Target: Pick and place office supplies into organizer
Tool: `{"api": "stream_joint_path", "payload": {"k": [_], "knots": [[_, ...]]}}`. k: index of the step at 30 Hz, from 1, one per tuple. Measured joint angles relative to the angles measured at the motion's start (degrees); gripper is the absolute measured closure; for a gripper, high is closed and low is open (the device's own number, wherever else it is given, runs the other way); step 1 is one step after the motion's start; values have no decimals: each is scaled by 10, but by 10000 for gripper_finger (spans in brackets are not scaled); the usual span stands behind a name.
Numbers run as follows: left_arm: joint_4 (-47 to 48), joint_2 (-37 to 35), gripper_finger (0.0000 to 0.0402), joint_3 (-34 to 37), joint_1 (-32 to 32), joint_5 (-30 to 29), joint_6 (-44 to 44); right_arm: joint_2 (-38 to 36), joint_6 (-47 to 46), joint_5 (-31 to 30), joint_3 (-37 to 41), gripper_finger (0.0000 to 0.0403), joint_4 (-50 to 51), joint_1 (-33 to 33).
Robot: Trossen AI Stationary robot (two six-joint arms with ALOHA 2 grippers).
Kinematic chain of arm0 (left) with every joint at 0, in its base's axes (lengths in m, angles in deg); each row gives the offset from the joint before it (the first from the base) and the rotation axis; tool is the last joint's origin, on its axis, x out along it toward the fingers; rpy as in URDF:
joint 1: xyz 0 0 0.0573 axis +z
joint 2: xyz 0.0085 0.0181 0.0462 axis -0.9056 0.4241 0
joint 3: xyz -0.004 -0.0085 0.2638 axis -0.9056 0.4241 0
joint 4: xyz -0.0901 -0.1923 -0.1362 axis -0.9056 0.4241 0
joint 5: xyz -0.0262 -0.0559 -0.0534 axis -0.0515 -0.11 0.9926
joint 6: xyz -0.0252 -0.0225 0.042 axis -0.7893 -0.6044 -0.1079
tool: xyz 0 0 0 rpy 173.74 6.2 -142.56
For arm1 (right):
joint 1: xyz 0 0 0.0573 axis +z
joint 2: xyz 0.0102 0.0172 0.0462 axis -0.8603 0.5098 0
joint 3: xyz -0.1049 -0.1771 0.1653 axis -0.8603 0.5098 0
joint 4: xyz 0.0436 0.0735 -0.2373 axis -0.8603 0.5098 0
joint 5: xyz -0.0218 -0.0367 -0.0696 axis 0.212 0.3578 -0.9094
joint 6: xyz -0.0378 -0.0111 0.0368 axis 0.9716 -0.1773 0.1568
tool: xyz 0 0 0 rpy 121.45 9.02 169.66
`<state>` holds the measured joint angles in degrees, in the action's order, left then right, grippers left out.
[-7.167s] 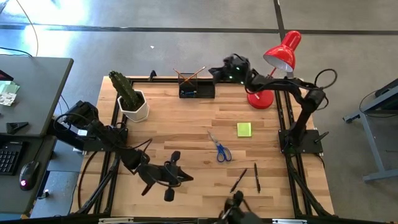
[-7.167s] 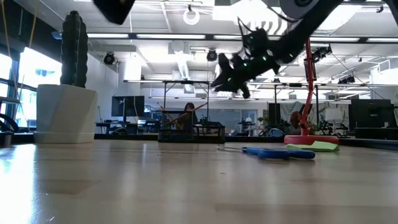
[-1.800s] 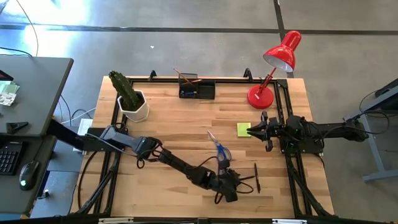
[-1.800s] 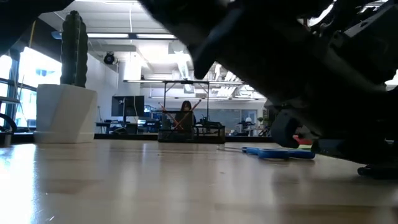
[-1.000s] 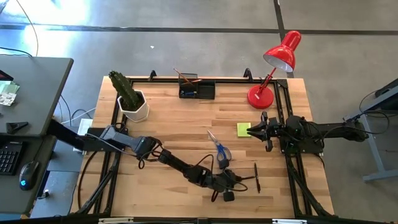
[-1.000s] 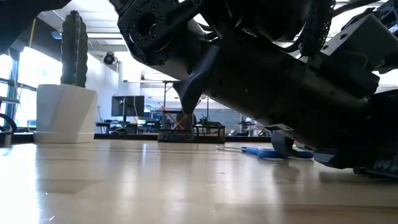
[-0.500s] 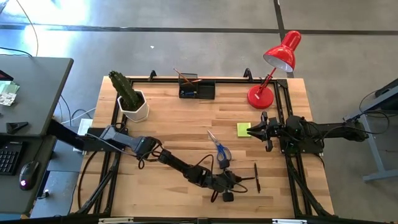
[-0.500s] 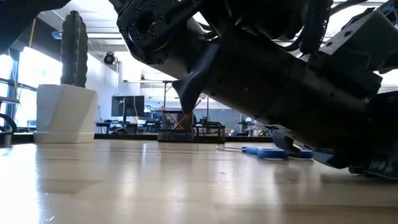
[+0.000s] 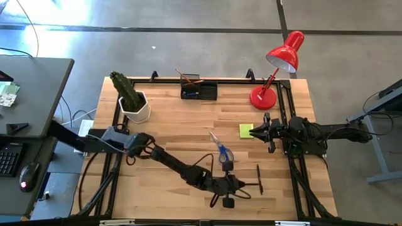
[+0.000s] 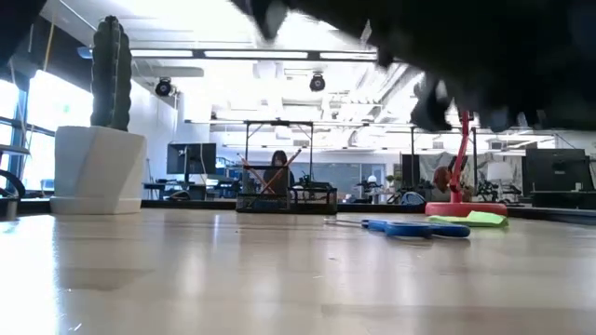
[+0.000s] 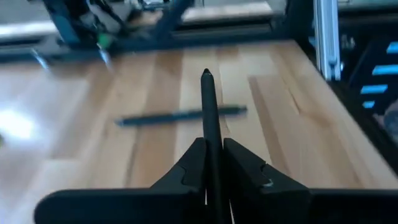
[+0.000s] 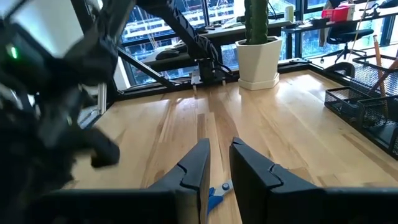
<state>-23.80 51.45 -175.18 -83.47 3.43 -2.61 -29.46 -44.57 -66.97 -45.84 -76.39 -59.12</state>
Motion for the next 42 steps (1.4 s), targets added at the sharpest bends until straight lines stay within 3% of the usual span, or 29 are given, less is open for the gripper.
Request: {"api": "stream_joint_path", "payload": {"k": [13,25,34,42], "knots": [[39,-203,377,-2,0,97,31,1,0,0,0,350,17,0],[90,-381,377,-3,2,108,55,0,0,0,0,350,35,0],[131,-429,373,-3,2,108,59,0,0,0,0,350,41,0],[139,-428,367,-3,2,108,58,0,0,0,0,350,44,0]]}}
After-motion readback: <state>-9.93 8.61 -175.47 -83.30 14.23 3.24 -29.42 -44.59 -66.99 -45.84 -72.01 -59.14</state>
